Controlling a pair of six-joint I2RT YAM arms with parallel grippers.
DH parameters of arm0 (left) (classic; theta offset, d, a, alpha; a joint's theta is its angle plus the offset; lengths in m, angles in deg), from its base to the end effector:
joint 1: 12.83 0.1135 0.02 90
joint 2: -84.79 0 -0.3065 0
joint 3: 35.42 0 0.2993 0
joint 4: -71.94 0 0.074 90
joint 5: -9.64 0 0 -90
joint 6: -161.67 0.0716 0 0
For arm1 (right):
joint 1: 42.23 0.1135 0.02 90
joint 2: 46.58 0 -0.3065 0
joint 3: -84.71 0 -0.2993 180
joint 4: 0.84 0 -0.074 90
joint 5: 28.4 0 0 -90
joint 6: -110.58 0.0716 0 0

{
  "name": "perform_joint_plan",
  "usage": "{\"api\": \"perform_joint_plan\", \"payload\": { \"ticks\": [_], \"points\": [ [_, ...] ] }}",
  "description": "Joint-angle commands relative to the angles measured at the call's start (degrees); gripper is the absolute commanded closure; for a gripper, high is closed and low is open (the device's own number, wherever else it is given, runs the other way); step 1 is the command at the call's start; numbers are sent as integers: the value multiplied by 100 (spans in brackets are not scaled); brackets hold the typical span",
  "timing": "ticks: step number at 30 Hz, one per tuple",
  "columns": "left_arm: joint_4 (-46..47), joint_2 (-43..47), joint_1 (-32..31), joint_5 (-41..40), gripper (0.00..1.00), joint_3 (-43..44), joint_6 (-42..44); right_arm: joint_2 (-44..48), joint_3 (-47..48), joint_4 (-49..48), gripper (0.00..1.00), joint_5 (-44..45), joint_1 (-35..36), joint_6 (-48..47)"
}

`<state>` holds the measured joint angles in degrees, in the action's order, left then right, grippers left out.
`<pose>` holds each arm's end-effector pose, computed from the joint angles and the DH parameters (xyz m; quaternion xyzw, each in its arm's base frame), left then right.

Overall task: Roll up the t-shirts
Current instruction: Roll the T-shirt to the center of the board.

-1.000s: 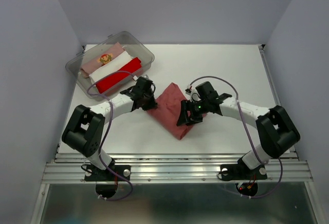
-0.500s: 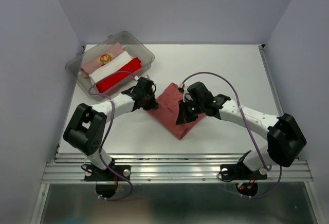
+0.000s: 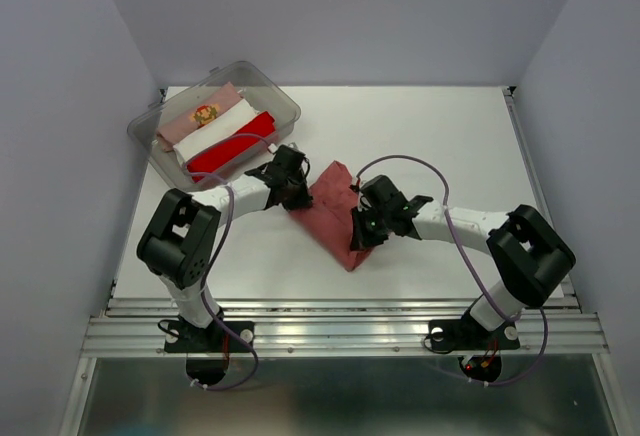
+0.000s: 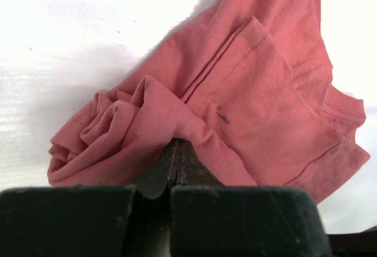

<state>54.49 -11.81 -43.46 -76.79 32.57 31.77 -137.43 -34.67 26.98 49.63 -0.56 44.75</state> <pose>0.3582 -0.2173 0.1699 -0.0633 0.9248 -0.2395 0.2886 0.2586 0.2500 0.1471 -0.1738 0.9406 0.2329 0.1753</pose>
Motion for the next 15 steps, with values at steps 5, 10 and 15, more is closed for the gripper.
{"api": "perform_joint_plan", "payload": {
  "ticks": [5,10,15],
  "points": [
    [-88,-536,22,-138,100,299,298,-311,-415,-69,99,661,8,-184],
    [0,-624,31,-252,100,176,351,-364,-432,-8,99,678,8,-228],
    [79,-264,22,-173,100,167,439,338,-161,484,99,520,8,-149]
  ]
}}
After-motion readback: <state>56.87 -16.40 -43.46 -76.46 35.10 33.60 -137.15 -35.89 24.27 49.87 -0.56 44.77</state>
